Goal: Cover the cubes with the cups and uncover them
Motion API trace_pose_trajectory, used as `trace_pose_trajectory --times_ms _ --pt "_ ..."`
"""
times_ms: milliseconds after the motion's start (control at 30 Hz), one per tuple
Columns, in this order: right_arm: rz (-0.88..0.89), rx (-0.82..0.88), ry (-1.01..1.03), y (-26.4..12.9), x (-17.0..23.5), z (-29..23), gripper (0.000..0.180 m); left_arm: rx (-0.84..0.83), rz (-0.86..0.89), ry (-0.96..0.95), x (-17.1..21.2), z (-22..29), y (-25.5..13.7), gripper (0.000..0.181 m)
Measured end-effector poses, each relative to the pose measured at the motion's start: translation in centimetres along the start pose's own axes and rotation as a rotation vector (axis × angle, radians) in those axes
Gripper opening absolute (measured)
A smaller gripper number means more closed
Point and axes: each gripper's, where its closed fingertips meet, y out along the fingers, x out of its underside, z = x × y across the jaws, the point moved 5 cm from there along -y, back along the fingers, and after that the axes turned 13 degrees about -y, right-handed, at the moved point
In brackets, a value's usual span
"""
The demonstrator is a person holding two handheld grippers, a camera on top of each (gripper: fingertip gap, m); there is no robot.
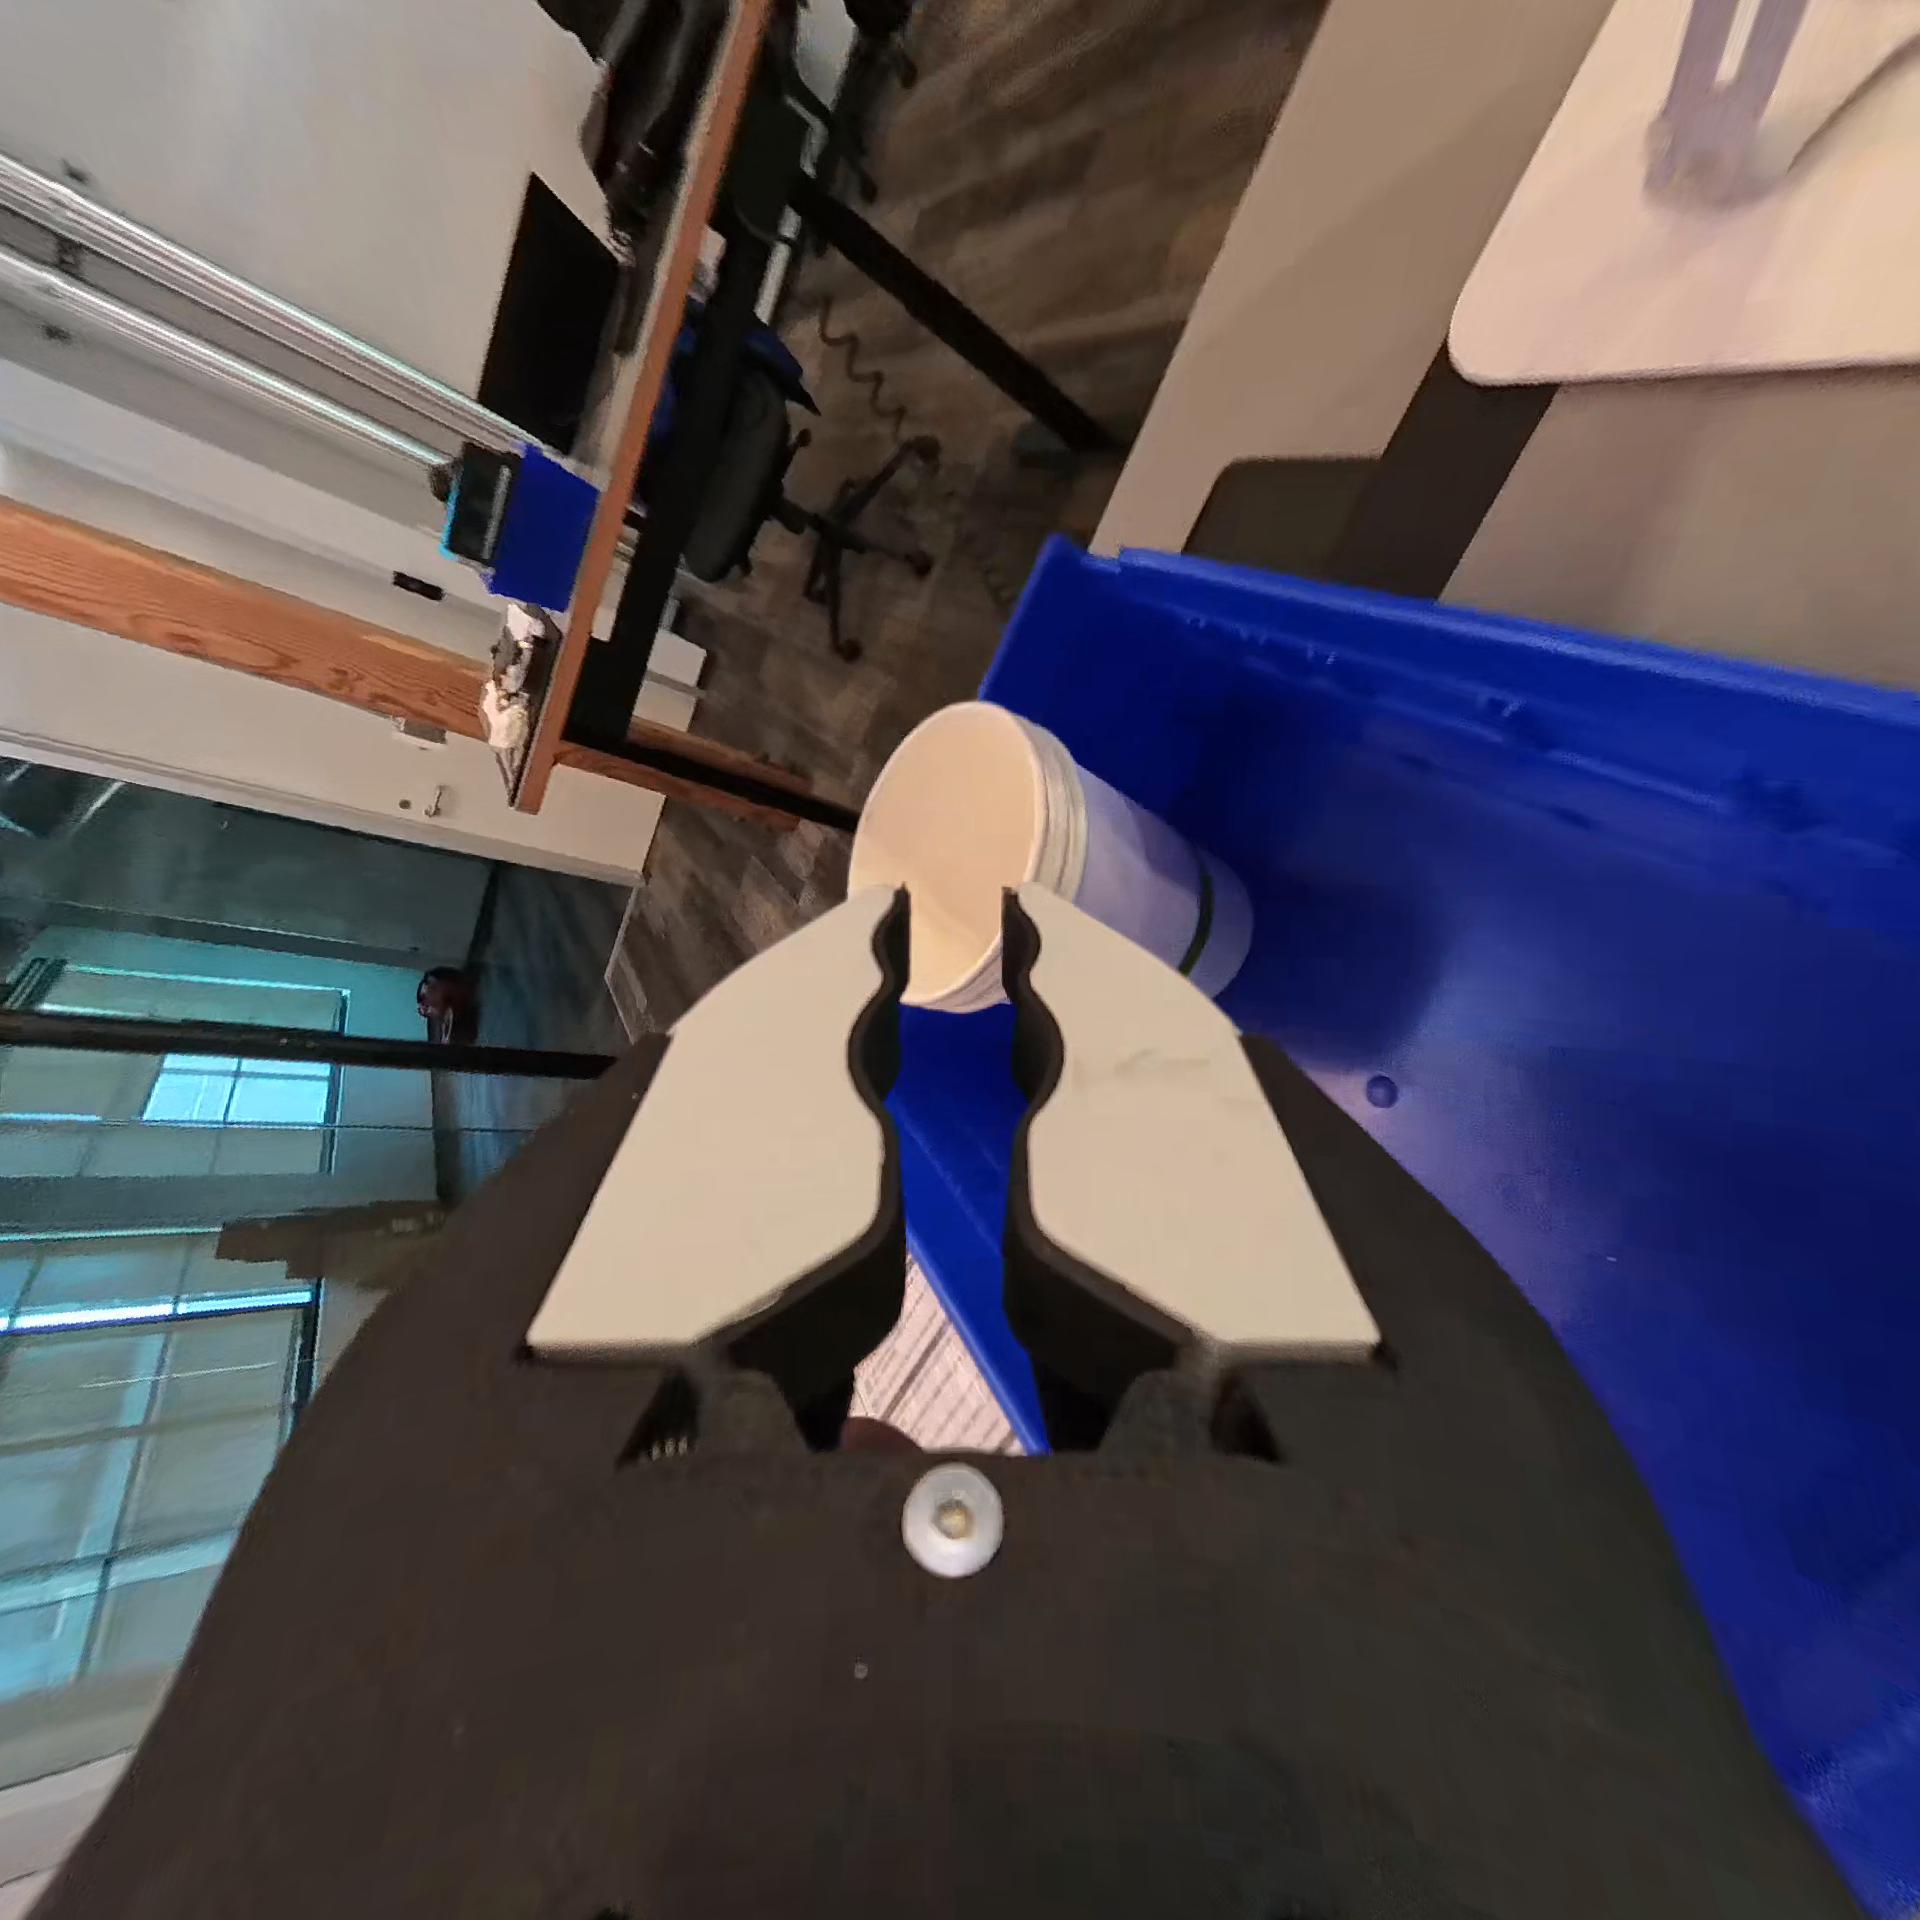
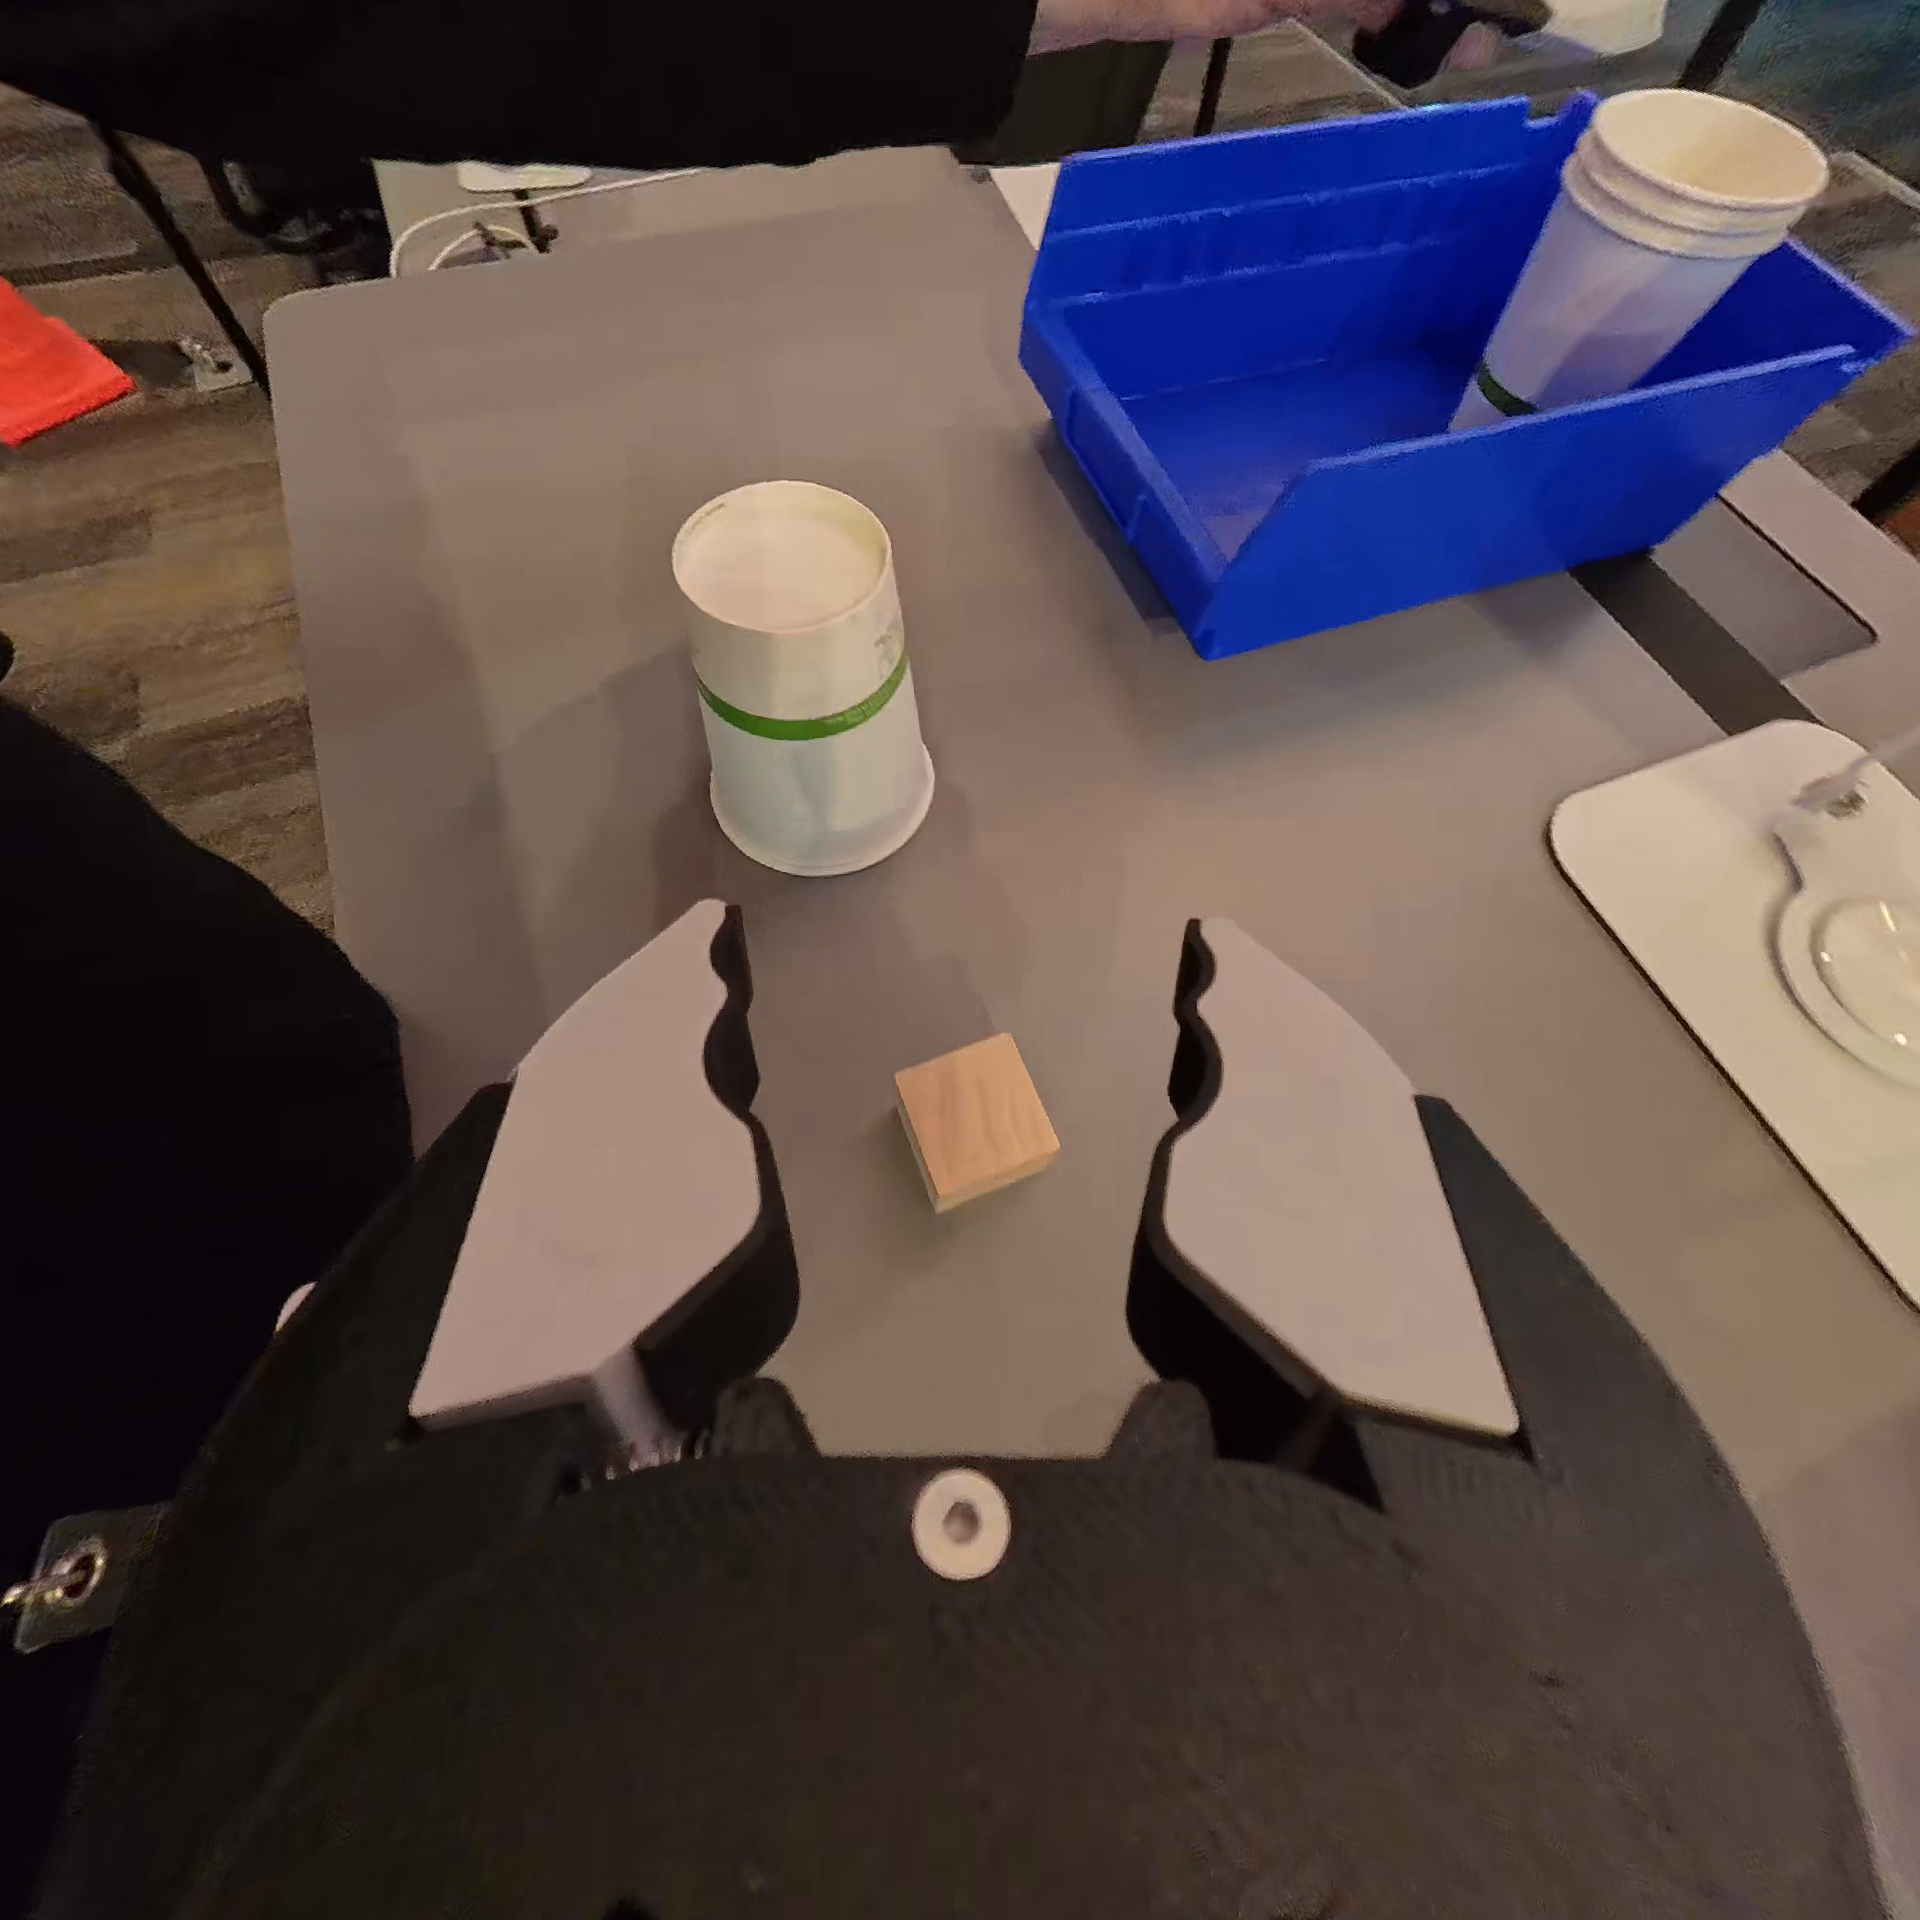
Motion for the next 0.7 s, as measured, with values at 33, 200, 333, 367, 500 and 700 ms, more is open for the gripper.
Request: trace_pose_trajectory --times_ms 33,200,333,367,500,700 --pt "-0.003 0.009 0.012 -0.3 0.3 0.1 0.079 0.012 -0.009 0.023 0.2 0.1 0.9 0.014" --pt "-0.008 0.035 0.049 -1.3 1.8 0.7 0.079 0.048 -0.064 0.102 1.0 0.1 3.6 0.012" --pt "-0.004 0.040 0.061 -1.6 2.3 1.4 0.078 0.096 -0.085 0.138 1.5 0.3 4.0 0.012" --pt "0.003 0.044 0.059 -1.7 2.2 1.6 0.078 0.101 -0.089 0.145 1.7 0.3 4.1 0.012" --pt "0.017 0.045 0.054 -1.7 2.1 2.3 0.077 0.119 -0.110 0.158 2.1 0.1 4.5 0.013" --pt "0.020 0.027 0.053 -1.2 2.2 2.8 0.076 0.140 -0.141 0.186 2.6 -0.2 5.0 0.010"
